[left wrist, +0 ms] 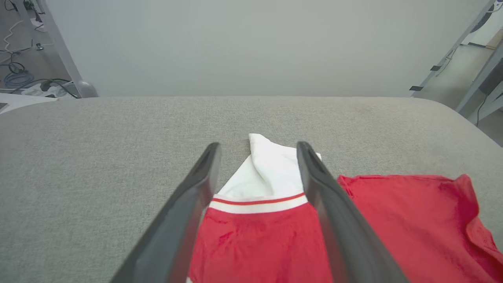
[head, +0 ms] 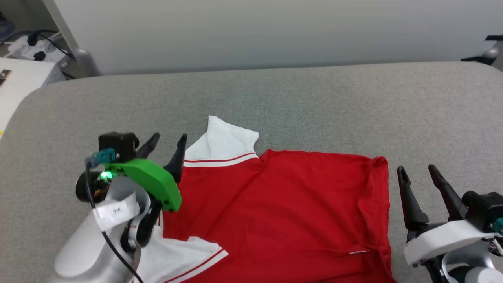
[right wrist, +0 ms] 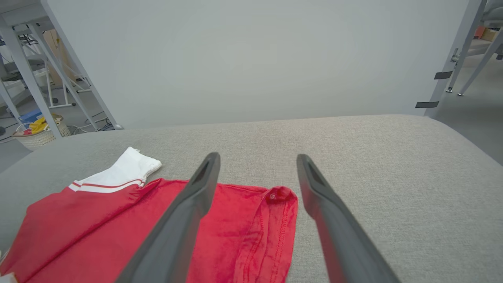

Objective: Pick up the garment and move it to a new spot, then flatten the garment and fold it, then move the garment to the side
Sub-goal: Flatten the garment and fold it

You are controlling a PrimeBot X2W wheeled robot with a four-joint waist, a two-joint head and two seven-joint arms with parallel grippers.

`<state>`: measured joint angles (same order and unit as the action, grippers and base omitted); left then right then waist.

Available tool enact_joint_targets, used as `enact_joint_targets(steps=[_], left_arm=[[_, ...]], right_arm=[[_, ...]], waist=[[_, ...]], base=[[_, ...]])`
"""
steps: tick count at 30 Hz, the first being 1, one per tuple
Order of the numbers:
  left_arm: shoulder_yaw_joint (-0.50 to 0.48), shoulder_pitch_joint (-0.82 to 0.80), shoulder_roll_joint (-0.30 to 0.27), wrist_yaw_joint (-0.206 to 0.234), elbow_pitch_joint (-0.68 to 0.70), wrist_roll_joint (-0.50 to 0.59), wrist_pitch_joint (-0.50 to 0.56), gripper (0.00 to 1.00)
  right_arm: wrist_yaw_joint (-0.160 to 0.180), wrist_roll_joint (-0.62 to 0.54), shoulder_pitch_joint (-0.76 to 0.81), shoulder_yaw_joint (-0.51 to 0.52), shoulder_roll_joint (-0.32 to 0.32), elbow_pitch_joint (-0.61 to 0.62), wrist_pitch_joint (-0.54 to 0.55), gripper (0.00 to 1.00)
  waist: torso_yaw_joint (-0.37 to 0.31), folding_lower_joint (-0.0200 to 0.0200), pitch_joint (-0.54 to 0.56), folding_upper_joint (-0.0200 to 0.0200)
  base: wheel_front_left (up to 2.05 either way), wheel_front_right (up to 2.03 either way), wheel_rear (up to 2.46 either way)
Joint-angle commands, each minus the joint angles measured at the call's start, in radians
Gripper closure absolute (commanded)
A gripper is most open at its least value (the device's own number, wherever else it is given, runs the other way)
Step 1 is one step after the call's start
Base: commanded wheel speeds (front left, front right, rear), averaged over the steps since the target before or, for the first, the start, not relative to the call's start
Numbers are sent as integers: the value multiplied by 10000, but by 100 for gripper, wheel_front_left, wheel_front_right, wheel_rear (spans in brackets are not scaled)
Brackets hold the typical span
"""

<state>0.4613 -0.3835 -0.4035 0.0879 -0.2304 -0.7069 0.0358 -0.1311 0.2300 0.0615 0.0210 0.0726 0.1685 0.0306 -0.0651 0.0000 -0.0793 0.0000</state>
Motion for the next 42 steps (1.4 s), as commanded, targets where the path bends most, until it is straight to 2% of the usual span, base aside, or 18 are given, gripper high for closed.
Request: enact_joint_targets(steps=[1,5,7,14,18,21,28,31,32,34,42], left_arm=[[-3,-546,48,-111,-203,160,19,0],[-86,-2015,-1,-329,-1066,88,652,0],[-100,-2618,-61,-577,-1438,-111,1179,0],[-17,-4335,-506,-1325,-2920,-902,3767,0],[116,-4860,-712,-1464,-3555,-1307,5347,0],[226,-5130,-847,-1495,-3879,-1439,6153,0],[688,-5307,-1126,-1332,-4588,-1235,7365,0],[764,-5269,-1014,-1309,-4752,-1402,7843,0],[815,-5264,-984,-1308,-4767,-1387,7900,51],[886,-5270,-927,-1280,-4796,-1327,7866,100],[717,-5324,-885,-1159,-4889,-1447,7548,100]], right_arm=[[4,-41,-291,-51,-5,97,-85,0],[4,27,-1001,-250,8,47,-223,0],[4,79,-1258,-314,23,-52,-300,0],[4,342,-1830,-516,-9,-665,-658,0],[4,513,-1968,-602,-55,-1019,-840,0],[4,647,-2075,-654,-89,-1236,-989,0],[4,1068,-2267,-830,-144,-1649,-1226,0],[4,1261,-2372,-928,-155,-1820,-1309,0],[4,1307,-2414,-949,-157,-1868,-1334,0],[4,1394,-2524,-1023,-160,-1978,-1358,0],[4,2192,-2995,-1390,35,-2329,-1079,0]], waist=[[-559,0,-849,0],[-1090,0,-1695,0],[-1302,0,-1993,0],[-1970,0,-2633,0],[-2252,0,-2869,0],[-2428,0,-3046,0],[-2684,0,-3315,0],[-2727,0,-3404,0],[-2727,0,-3438,0],[-2729,0,-3506,0],[-2628,0,-3418,0]], base=[[0,0,0],[0,0,0],[0,0,0],[0,0,0],[0,0,0],[0,0,0],[0,0,0],[0,0,0],[0,0,0],[0,0,0],[0,0,0]])
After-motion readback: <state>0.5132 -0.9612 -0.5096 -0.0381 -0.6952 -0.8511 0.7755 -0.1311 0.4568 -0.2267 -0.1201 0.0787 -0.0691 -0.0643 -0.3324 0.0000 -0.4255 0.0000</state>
